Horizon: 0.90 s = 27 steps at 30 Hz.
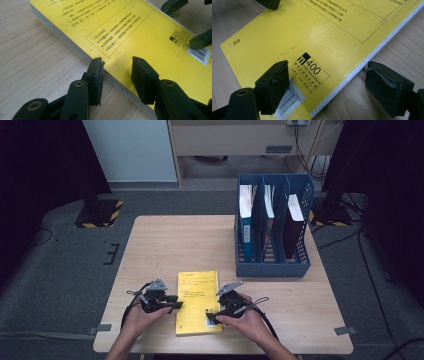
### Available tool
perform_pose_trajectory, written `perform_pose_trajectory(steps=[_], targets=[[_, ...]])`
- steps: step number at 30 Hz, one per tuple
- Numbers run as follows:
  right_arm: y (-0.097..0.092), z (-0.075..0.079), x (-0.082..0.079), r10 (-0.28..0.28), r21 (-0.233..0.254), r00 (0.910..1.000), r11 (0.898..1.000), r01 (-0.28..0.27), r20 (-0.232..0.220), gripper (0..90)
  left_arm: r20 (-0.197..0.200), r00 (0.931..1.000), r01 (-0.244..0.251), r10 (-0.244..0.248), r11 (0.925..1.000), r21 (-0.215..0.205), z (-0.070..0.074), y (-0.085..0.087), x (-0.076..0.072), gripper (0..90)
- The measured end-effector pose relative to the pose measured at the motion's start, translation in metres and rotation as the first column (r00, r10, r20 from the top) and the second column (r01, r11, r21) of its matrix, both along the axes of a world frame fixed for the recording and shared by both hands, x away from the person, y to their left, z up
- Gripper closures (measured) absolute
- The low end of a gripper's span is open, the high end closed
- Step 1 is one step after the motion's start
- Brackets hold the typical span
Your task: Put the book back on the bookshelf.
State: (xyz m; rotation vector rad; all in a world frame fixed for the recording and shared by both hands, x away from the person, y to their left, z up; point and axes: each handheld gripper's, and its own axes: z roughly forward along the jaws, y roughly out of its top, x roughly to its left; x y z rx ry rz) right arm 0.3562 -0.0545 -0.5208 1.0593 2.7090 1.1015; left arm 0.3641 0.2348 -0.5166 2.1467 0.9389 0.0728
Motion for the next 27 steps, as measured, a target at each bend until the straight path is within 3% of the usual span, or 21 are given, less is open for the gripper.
perform_pose_trajectory(steps=[8, 14, 18, 27], targets=[[0.005, -0.001, 0.006, -0.020, 0.017, 0.9998, 1.000, 0.020, -0.005, 20.1, -0.001, 1.0000, -0.001, 0.001, 1.0000, -0.003, 0.000, 0.006, 0.012, 62.2], [0.006, -0.002, 0.006, -0.022, 0.021, 0.9998, 1.000, 0.022, 0.001, 19.4, -0.012, 0.9999, 0.004, -0.004, 1.0000, 0.005, 0.001, 0.006, 0.013, 61.2], [0.006, -0.002, 0.005, -0.016, 0.020, 0.9999, 1.000, 0.015, 0.004, 17.5, -0.053, 0.9986, 0.002, -0.001, 0.9999, 0.011, 0.000, 0.004, 0.014, 48.4], [0.007, -0.003, 0.005, 0.002, 0.014, 0.9999, 1.000, -0.002, 0.012, 14.1, -0.143, 0.9893, 0.031, -0.028, 0.9993, 0.019, 0.001, 0.001, 0.023, 34.3]])
